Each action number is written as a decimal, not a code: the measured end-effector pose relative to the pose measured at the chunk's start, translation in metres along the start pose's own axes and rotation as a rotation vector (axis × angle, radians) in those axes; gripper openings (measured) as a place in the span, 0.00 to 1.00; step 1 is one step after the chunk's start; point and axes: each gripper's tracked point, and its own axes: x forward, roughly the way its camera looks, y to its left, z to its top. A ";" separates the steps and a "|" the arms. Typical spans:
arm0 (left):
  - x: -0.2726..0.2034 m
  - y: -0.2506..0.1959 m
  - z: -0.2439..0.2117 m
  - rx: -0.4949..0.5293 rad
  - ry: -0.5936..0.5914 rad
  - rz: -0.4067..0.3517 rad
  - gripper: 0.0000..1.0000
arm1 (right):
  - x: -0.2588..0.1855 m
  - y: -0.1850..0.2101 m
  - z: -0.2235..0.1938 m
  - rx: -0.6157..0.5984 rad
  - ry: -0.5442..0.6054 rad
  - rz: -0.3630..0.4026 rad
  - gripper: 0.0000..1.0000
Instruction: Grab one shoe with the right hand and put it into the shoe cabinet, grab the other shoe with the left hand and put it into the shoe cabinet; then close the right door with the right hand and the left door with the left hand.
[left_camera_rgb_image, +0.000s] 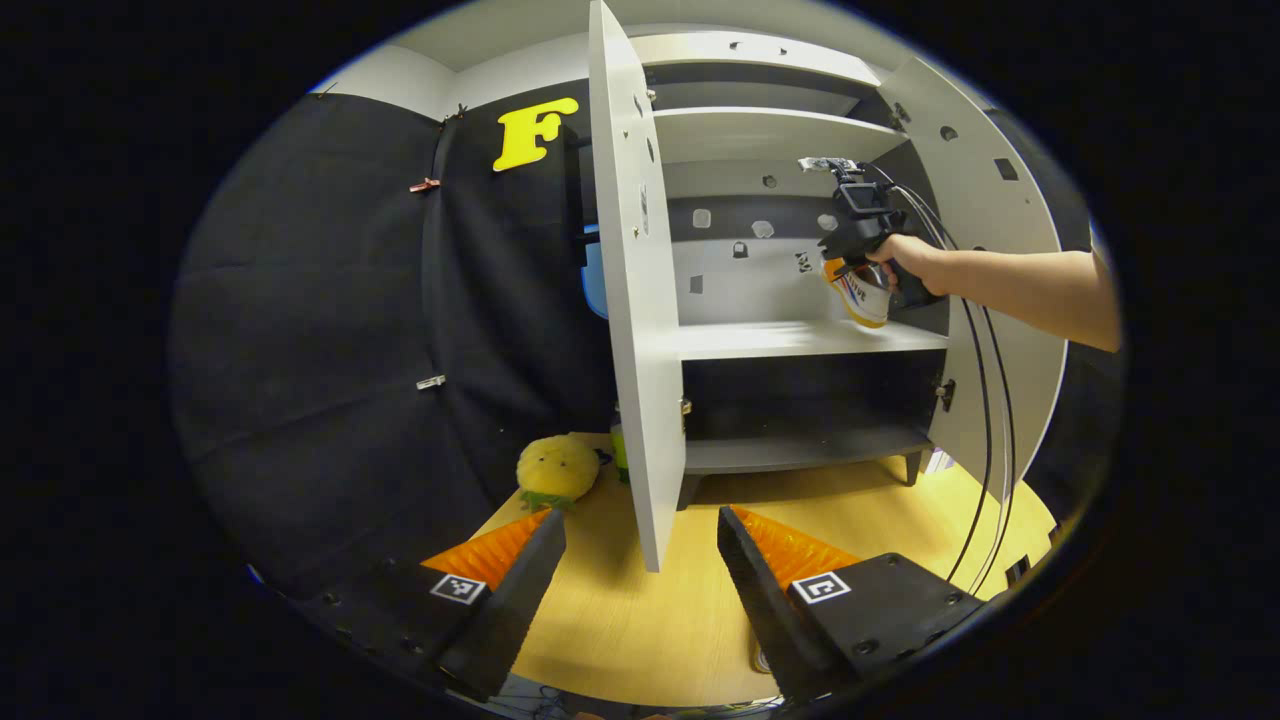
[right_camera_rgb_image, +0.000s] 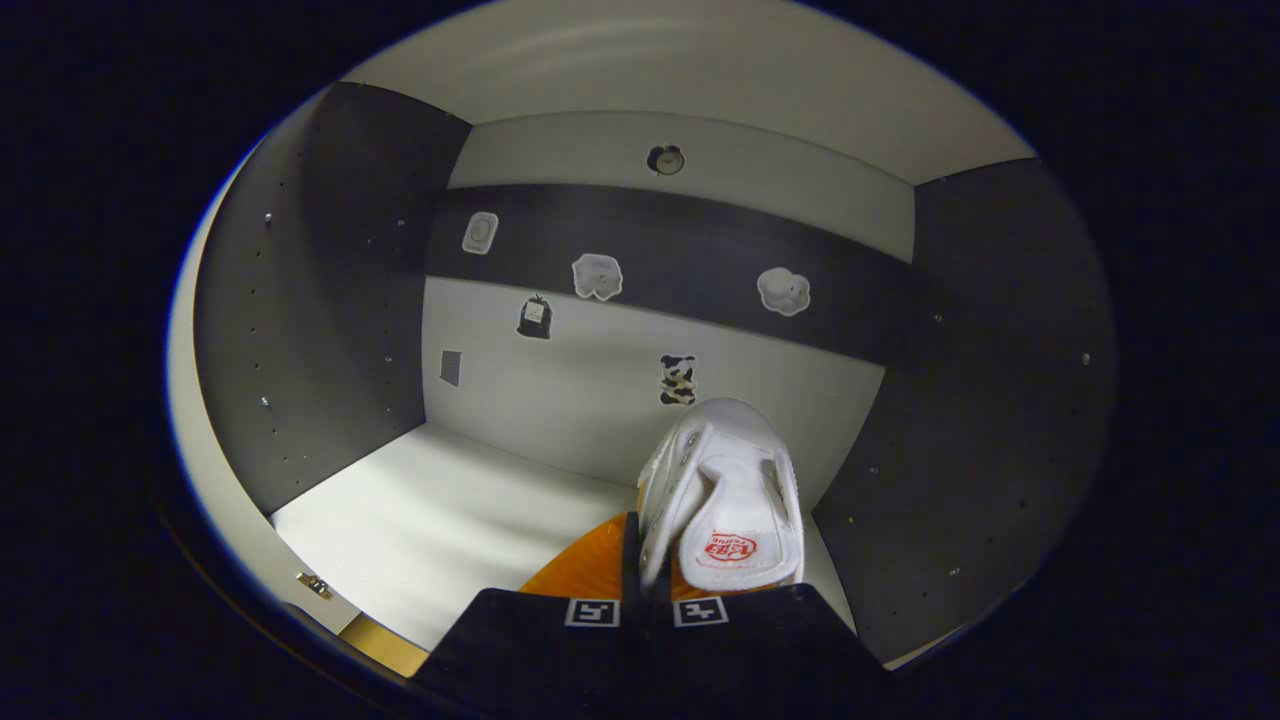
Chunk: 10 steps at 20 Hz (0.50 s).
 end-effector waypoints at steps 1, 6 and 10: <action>0.000 -0.001 0.003 -0.036 0.004 0.013 0.95 | 0.008 -0.001 -0.007 0.003 0.032 0.009 0.05; -0.005 -0.008 0.007 -0.118 0.004 0.071 0.96 | 0.033 0.007 -0.032 0.029 0.135 0.036 0.05; -0.014 -0.007 0.007 -0.095 -0.001 0.086 0.95 | 0.032 0.012 -0.051 0.034 0.229 0.032 0.13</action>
